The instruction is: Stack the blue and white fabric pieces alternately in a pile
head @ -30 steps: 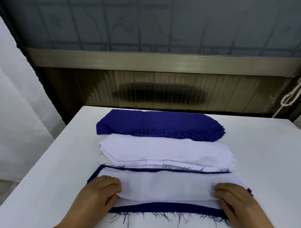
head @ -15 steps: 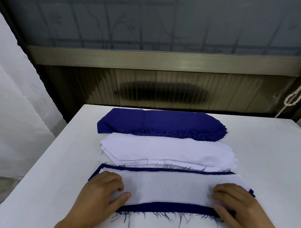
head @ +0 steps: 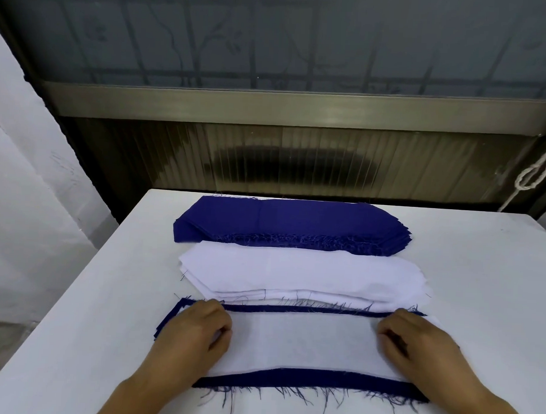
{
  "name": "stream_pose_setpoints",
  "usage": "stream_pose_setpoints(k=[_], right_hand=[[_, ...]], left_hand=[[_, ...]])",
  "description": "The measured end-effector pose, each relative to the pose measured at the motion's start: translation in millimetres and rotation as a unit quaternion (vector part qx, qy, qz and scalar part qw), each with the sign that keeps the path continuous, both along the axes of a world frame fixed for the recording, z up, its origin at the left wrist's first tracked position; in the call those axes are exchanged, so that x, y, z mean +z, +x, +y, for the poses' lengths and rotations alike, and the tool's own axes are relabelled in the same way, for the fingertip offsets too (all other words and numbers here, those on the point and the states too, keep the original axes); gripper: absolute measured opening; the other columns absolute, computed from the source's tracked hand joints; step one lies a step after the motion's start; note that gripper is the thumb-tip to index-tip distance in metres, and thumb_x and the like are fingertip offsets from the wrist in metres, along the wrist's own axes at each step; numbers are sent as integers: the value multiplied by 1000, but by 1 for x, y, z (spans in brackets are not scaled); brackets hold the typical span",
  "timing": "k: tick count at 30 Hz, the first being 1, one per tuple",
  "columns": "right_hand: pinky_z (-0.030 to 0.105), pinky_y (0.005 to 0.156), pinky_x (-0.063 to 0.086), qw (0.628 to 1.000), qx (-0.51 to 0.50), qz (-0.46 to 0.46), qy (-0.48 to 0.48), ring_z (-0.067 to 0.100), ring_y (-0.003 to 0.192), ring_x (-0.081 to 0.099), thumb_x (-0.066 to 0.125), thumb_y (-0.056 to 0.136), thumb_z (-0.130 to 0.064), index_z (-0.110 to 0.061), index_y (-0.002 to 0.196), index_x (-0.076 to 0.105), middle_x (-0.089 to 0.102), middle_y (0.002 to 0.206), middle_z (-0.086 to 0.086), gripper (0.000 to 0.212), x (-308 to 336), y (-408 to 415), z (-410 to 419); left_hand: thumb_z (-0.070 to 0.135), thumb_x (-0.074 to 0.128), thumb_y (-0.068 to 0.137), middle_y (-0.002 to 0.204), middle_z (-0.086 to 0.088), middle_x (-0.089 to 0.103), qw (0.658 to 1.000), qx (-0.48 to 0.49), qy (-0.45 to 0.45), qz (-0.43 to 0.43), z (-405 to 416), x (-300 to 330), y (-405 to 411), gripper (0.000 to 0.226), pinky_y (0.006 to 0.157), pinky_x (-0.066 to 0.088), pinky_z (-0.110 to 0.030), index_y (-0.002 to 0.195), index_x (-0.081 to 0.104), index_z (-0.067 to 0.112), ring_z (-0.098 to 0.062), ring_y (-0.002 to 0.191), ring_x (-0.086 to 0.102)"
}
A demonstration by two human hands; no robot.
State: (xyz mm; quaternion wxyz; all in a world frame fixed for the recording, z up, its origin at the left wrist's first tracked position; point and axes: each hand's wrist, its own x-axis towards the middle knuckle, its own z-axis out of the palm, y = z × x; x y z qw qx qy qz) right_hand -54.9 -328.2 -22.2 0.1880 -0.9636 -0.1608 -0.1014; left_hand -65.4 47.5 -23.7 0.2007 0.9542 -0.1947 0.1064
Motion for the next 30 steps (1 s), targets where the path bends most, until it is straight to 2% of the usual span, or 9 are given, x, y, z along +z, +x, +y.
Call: stream_pose_setpoints(k=[4,7,12,15,18,22,25,27,30], right_hand=[[27,41,44,997,-66,-4,-35,11,49,49,80,68,-7,-24,66,58,53,62,-10,28,6,15,-6],[22,44,41,998,-59,-34,-4,7,53,47,75,75,-7,-22,76,64,52,70,-13,19,15,39,0],[25,77,46,996,-61,-61,20,18,97,61,66,88,-12,-16,114,67,65,111,-4,26,26,108,23],[30,100,41,999,-49,-22,10,18,124,50,59,93,-16,-15,132,56,55,136,-1,39,28,142,32],[29,109,33,998,-45,23,-23,17,135,42,53,96,-20,-16,140,49,47,146,-1,45,25,160,30],[27,106,37,996,-30,-5,-80,14,133,46,45,101,-23,-19,136,56,50,145,-4,36,17,164,24],[30,101,46,991,-22,-44,-125,17,126,53,47,101,-16,-16,128,63,57,138,0,32,15,162,23],[32,89,52,989,-32,-60,-133,19,113,60,47,100,-16,-15,118,68,66,124,1,28,17,162,23],[32,78,53,990,-37,-76,-117,18,100,64,49,100,-21,-15,108,72,70,109,-2,25,19,160,25]], left_hand=[[3,78,71,72,12,53,999,36,20,-1,11,8,15,22,49,47,-25,69,63,19,-6,59,50],[7,76,77,81,11,60,998,51,5,-35,-1,19,39,15,55,49,-24,79,68,19,-7,67,55],[5,71,84,109,-3,70,991,72,8,-114,-32,31,104,27,81,54,-34,110,71,11,-24,96,65],[19,54,97,144,-3,50,993,92,45,-53,-39,28,143,42,111,32,-32,139,51,13,-22,132,45],[26,42,102,156,0,32,992,74,102,2,-35,21,165,46,117,20,-30,147,38,16,-18,143,28],[24,39,105,154,0,35,984,47,166,-41,-27,13,167,43,115,24,-28,147,40,17,-16,141,33],[15,51,100,146,-1,48,979,52,183,-71,-29,12,164,39,109,38,-31,138,53,16,-18,133,46],[5,69,85,121,-2,68,975,58,193,-93,-34,19,160,33,86,56,-33,116,70,14,-21,109,64],[0,80,69,82,1,73,972,61,198,-115,-35,24,155,25,52,55,-28,89,76,14,-19,71,67]])
